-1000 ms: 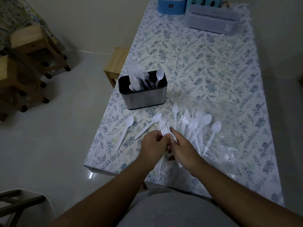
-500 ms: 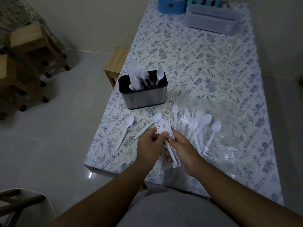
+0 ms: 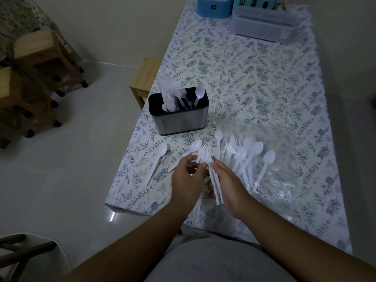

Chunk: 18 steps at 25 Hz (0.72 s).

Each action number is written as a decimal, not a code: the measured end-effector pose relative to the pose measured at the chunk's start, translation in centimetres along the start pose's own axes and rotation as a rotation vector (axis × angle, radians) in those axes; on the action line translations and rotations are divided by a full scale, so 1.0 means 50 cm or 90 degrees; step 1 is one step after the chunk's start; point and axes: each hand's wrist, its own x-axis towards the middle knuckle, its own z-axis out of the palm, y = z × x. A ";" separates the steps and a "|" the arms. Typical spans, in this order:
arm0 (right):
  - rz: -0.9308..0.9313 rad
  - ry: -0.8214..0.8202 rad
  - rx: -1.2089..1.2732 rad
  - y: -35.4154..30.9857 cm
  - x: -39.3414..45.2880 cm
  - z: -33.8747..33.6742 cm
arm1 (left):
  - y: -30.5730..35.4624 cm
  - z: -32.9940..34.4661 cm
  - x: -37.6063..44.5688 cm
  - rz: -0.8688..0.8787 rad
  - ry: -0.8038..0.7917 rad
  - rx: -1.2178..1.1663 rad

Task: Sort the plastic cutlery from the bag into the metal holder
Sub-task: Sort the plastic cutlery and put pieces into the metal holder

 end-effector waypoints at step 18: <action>-0.040 -0.021 -0.126 0.025 0.000 -0.011 | 0.004 -0.030 0.033 -0.246 -0.115 -0.200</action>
